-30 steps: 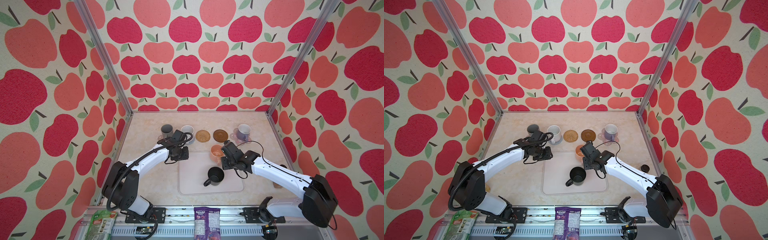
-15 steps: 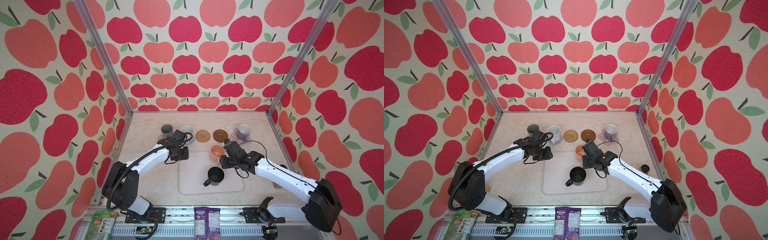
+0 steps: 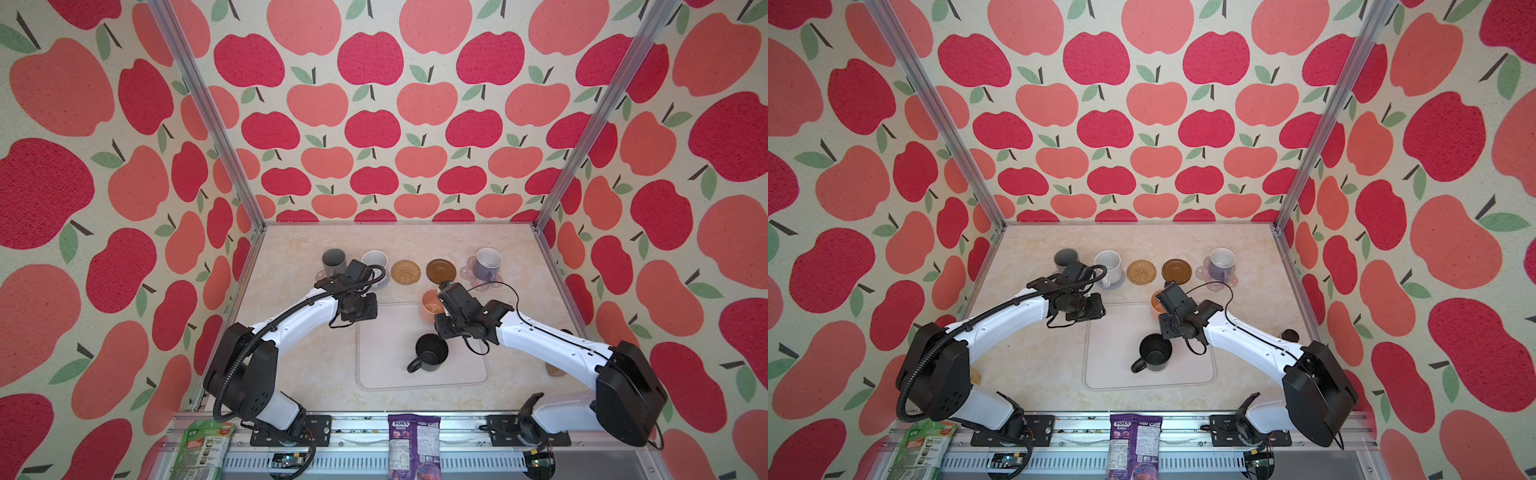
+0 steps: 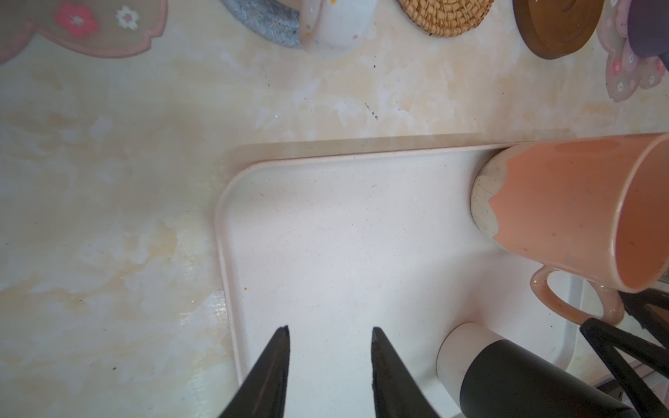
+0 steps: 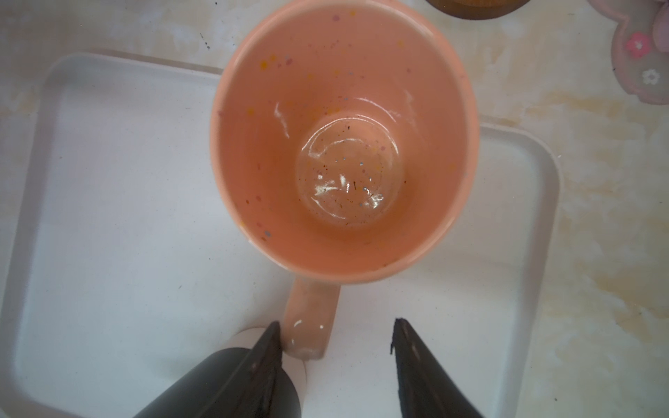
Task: Place cups on coasters
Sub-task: Rotate the cup on the tray.
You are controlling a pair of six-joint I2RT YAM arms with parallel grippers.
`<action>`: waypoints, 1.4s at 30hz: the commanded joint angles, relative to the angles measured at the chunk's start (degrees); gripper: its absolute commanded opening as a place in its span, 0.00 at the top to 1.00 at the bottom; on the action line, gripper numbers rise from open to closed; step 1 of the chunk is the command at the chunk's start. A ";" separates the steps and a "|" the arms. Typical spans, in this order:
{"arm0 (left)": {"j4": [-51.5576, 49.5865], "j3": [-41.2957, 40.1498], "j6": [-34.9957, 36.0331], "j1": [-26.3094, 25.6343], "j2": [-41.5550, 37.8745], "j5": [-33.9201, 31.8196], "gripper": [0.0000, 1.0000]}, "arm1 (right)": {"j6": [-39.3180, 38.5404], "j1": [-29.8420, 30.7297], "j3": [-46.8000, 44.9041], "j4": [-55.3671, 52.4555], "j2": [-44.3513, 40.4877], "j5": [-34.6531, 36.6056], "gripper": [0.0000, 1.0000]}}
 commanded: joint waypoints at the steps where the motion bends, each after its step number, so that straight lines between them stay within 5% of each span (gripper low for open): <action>1: -1.03 0.77 -0.22 0.32 -1.33 -0.11 0.60 | -0.11 -0.54 1.16 -3.86 -0.75 4.75 0.48; 25: -1.14 0.55 -0.58 0.37 -1.39 -0.20 0.60 | -6.69 -7.62 -0.68 -3.03 -1.39 3.67 0.48; 42: -1.37 1.29 -0.49 0.35 -0.35 -0.02 0.60 | -22.35 -12.53 -0.96 2.51 0.75 -4.97 0.48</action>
